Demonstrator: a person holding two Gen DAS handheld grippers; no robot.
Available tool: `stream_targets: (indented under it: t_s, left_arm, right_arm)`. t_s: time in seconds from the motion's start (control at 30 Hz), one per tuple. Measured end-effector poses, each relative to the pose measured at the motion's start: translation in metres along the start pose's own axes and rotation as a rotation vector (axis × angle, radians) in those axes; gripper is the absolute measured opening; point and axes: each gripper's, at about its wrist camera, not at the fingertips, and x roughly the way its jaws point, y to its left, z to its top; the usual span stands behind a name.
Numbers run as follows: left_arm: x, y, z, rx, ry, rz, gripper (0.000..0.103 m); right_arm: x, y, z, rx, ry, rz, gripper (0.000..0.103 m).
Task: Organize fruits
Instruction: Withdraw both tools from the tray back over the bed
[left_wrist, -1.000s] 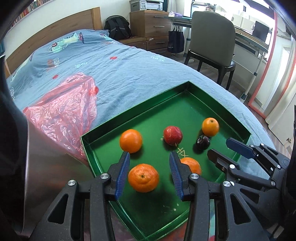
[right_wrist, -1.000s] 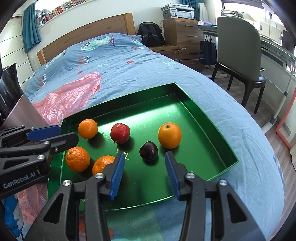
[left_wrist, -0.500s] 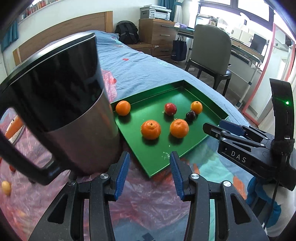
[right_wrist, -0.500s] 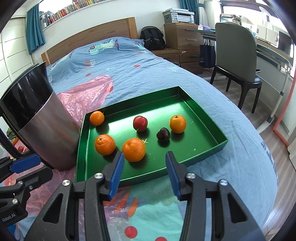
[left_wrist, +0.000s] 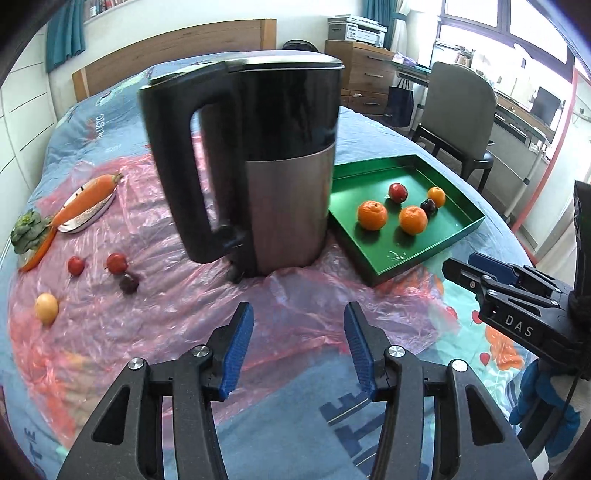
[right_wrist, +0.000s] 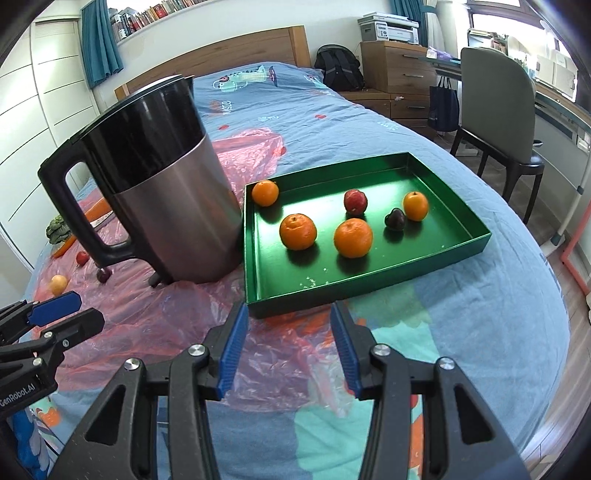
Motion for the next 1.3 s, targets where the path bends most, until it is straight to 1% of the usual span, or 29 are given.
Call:
stream_targets:
  t_s: [0.23,0.47,0.67,0.8,1.0,1.3]
  left_arm:
    - [-0.023,0.042,-0.021,-0.062,-0.021,0.053,0.045]
    - [-0.041,0.089,-0.044,-0.129,-0.035,0.098,0.046]
    - [-0.052,0.134,-0.062,-0.198,-0.052,0.16,0.049]
    - [-0.055,0.167,-0.076,-0.247,-0.053,0.197,0.05]
    - [-0.057,0.21,-0.095,-0.308,-0.055,0.259,0.05]
    - [-0.05,0.263,-0.117,-0.413,-0.041,0.31,0.05]
  right_arm:
    - [-0.013,0.038,-0.014,-0.04,0.006,0.037,0.082]
    - [-0.018,0.083,-0.029,-0.112,0.025,0.084,0.082]
    - [-0.02,0.126,-0.033,-0.181,0.025,0.124,0.082]
    - [-0.017,0.153,-0.036,-0.213,0.033,0.155,0.082]
    - [-0.008,0.189,-0.044,-0.264,0.057,0.178,0.082]
    - [0.01,0.229,-0.053,-0.333,0.102,0.187,0.082]
